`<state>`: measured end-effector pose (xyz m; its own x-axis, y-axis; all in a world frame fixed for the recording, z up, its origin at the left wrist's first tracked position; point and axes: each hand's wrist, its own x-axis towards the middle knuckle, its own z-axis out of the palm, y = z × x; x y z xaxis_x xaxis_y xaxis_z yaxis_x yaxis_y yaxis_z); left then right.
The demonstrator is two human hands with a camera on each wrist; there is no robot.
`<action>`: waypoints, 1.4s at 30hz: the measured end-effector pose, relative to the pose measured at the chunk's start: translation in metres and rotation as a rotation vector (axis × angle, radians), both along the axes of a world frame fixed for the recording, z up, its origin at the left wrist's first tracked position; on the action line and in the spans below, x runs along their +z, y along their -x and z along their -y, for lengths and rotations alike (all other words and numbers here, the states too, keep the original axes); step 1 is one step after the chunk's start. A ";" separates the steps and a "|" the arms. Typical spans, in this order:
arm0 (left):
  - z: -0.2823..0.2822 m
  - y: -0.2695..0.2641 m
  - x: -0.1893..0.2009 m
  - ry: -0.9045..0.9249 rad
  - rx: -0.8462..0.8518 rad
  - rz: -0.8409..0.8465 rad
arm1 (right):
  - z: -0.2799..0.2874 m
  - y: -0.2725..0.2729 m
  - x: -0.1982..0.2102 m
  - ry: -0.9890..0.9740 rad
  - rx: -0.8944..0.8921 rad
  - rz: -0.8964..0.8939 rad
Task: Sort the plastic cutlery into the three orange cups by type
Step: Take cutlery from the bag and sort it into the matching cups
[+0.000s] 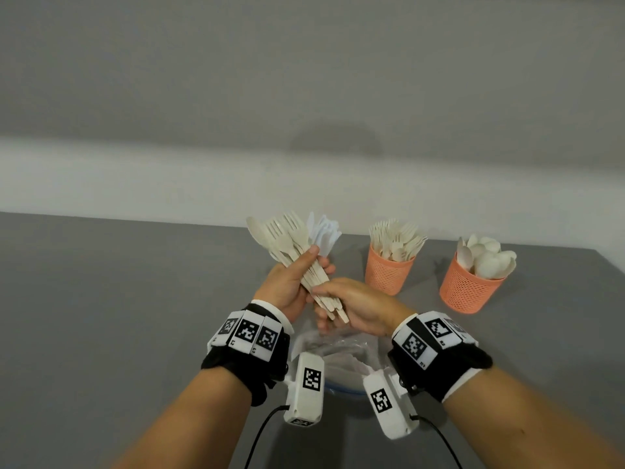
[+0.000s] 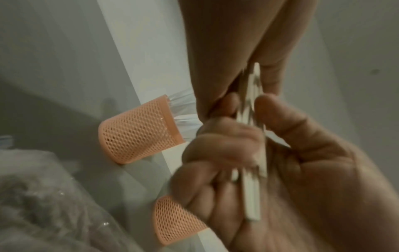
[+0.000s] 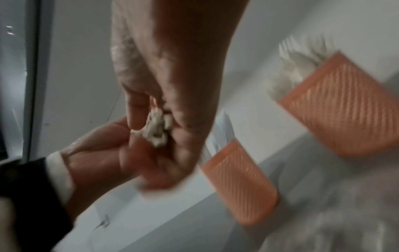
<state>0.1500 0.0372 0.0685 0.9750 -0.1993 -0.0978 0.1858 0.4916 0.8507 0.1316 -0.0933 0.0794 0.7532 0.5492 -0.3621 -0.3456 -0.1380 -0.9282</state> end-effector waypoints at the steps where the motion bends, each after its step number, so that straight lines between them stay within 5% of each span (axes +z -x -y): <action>1: 0.002 0.000 -0.002 -0.004 -0.001 0.001 | 0.006 -0.001 0.002 0.114 0.036 0.057; 4: 0.004 -0.002 -0.008 -0.020 -0.010 -0.017 | 0.023 -0.003 0.012 0.356 -0.034 0.308; 7: 0.012 0.002 -0.010 -0.082 -0.023 -0.017 | 0.029 -0.009 0.020 0.290 -0.423 0.561; 9: 0.019 0.007 -0.008 -0.153 -0.053 0.005 | 0.024 -0.012 0.023 0.322 -0.424 0.643; 17: 0.022 0.018 -0.005 -0.131 -0.151 0.033 | 0.020 -0.012 0.021 0.278 -0.412 0.542; 21: 0.023 0.018 -0.003 -0.134 -0.159 0.017 | 0.020 -0.011 0.029 0.138 -0.586 0.445; 29: 0.034 0.019 -0.004 -0.247 -0.123 0.107 | 0.014 -0.002 0.022 0.284 -0.539 0.586; 42: 0.032 0.019 -0.003 -0.302 -0.201 0.140 | 0.012 0.002 0.023 0.133 -0.481 0.577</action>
<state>0.1314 0.0047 0.0659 0.9275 -0.3703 -0.0503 0.1249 0.1804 0.9756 0.1292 -0.1050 0.1027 0.9884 0.0915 0.1211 0.1386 -0.2180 -0.9661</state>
